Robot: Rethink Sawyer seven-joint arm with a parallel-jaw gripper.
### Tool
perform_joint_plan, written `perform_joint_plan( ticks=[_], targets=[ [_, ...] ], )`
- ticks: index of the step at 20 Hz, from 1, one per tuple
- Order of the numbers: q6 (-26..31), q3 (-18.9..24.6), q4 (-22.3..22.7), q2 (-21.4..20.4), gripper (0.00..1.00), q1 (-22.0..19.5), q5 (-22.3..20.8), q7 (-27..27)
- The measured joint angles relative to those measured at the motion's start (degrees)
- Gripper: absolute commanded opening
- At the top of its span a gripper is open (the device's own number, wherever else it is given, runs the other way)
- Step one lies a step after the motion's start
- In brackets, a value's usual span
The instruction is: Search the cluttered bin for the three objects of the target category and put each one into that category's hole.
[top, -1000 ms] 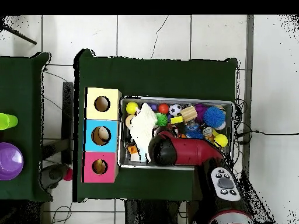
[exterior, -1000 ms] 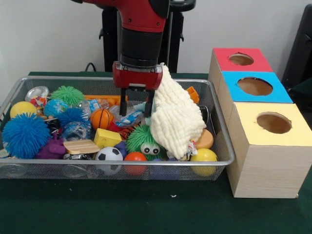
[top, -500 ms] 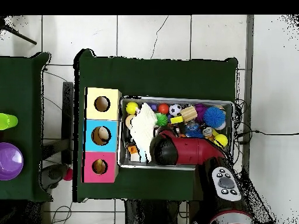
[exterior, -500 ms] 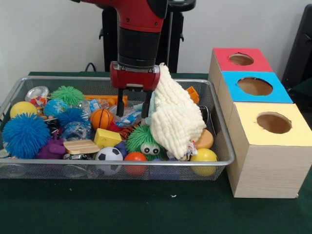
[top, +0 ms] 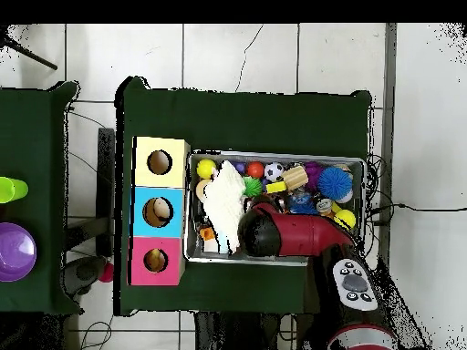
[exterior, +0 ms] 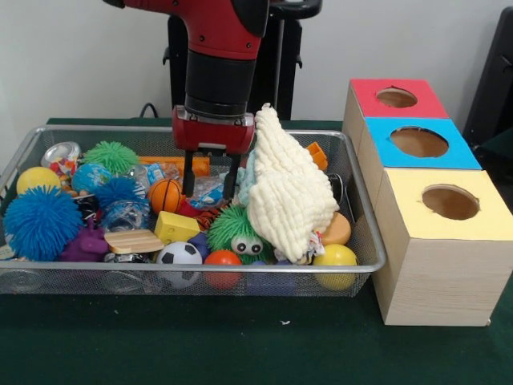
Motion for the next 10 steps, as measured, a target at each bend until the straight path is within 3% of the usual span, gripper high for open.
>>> perform_joint_plan(
  ticks=[10],
  targets=[
    [-2.53, -2.82, -1.63, 2.96, 1.0, 1.1, 0.01, 0.0]
  ],
)
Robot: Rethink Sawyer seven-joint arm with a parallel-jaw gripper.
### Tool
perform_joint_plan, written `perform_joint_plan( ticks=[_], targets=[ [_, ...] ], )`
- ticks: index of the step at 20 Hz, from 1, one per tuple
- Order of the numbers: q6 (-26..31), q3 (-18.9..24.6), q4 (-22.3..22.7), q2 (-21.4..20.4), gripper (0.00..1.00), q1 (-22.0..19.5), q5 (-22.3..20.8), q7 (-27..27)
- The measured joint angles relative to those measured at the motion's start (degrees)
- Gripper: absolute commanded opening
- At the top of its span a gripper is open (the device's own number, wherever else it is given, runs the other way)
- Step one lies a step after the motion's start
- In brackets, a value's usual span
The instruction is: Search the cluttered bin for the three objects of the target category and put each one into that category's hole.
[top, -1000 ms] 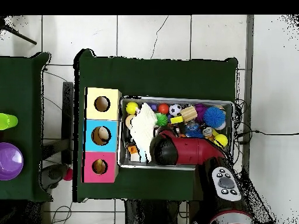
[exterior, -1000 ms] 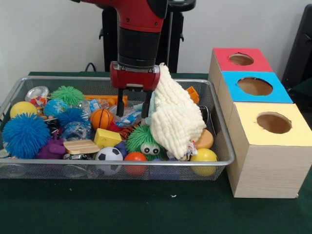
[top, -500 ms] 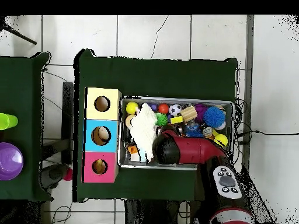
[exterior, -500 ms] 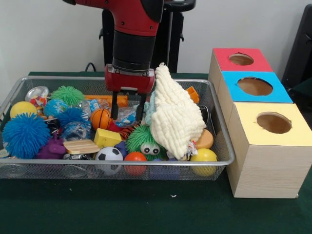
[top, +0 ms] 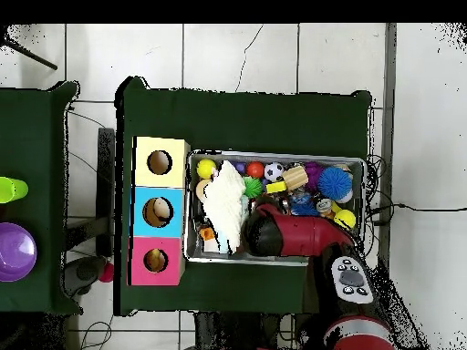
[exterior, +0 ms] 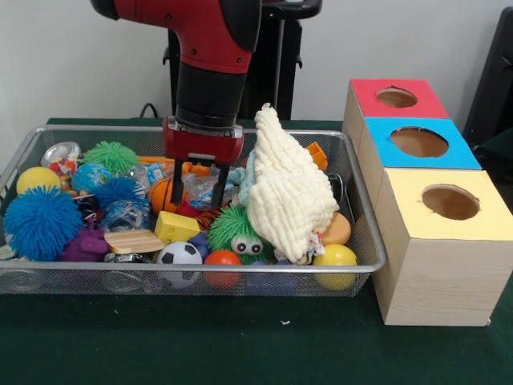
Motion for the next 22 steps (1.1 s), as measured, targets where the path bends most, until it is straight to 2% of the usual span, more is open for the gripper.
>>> perform_joint_plan(
  ticks=[12, 19, 22],
  targets=[
    [-0.13, -0.07, 0.19, 0.67, 1.0, -0.57, 0.38, 0.0],
    [-0.13, 1.89, 0.94, 0.67, 1.0, -3.33, 2.56, 0.0],
    [-0.13, 3.28, 1.4, 0.67, 1.0, -5.34, 4.81, 0.0]
  ],
)
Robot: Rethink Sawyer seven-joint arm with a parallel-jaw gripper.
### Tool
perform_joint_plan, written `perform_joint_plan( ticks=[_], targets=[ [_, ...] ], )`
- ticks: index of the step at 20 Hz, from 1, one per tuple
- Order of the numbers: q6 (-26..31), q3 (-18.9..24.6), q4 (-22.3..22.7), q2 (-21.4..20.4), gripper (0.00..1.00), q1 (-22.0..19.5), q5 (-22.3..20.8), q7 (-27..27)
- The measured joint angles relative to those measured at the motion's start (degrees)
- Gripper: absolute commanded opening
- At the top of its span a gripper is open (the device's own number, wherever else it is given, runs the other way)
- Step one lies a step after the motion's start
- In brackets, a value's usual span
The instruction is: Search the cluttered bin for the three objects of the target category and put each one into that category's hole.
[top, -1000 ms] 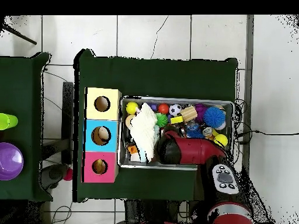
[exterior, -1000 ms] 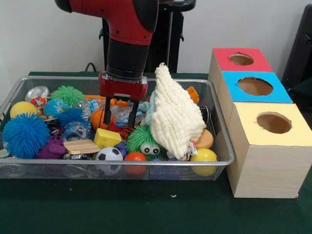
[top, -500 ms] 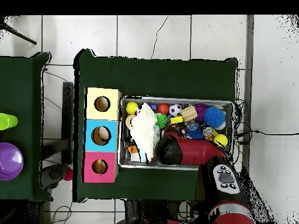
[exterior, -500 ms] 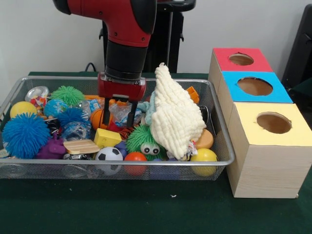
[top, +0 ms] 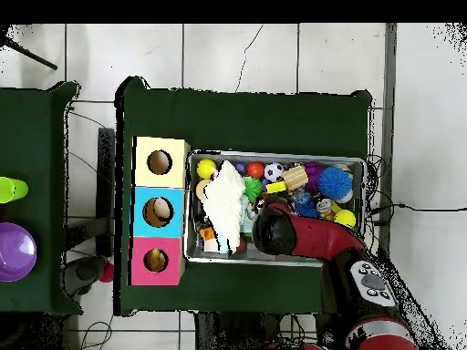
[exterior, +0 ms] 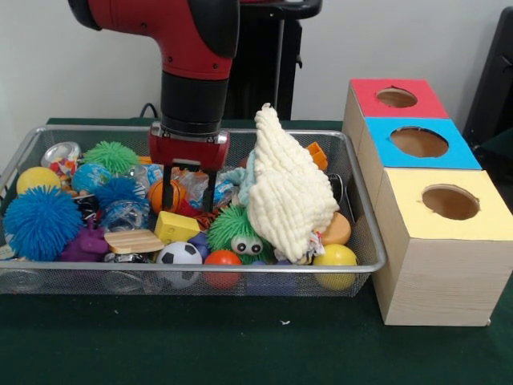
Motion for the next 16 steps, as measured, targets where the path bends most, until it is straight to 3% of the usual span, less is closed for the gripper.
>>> perform_joint_plan(
  ticks=[16],
  targets=[
    [0.0, 4.18, 4.43, -0.56, 1.0, -2.61, 7.51, 0.0]
  ],
)
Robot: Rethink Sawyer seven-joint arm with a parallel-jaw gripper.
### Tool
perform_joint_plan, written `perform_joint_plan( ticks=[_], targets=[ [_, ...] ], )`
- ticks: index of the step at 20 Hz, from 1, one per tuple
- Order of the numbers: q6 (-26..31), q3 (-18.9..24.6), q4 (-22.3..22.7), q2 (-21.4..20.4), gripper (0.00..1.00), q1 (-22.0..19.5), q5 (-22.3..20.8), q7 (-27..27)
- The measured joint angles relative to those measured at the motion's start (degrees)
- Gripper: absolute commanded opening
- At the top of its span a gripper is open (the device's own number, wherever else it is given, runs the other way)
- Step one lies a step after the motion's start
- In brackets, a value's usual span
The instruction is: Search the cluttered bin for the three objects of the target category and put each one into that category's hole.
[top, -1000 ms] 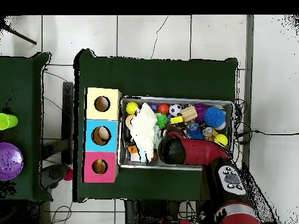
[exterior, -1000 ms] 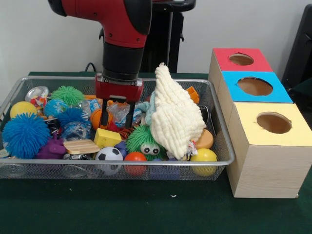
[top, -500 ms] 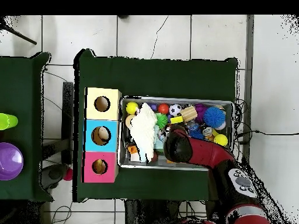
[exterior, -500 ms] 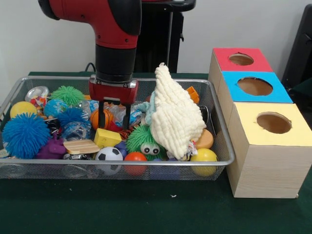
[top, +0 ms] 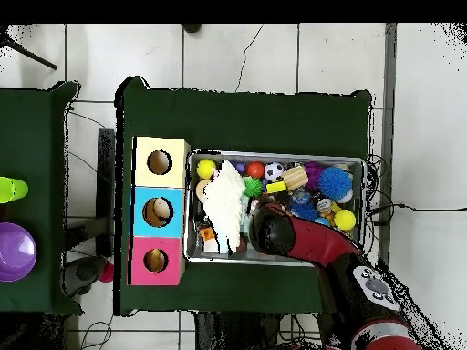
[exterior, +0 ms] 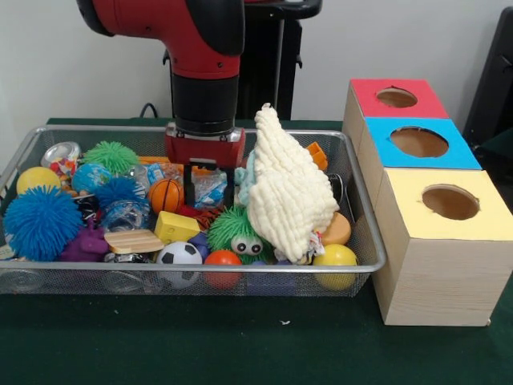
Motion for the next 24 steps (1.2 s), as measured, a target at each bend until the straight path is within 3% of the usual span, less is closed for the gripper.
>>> perform_joint_plan(
  ticks=[5, 14, 24],
  targets=[
    [-0.01, 2.53, 1.92, -0.1, 1.0, -1.14, 2.98, 0.0],
    [-0.01, 1.78, 2.3, 0.15, 1.0, 0.29, 3.54, 0.0],
    [-0.01, -3.53, -1.21, 1.0, 1.0, 7.05, -1.55, 0.0]
  ],
)
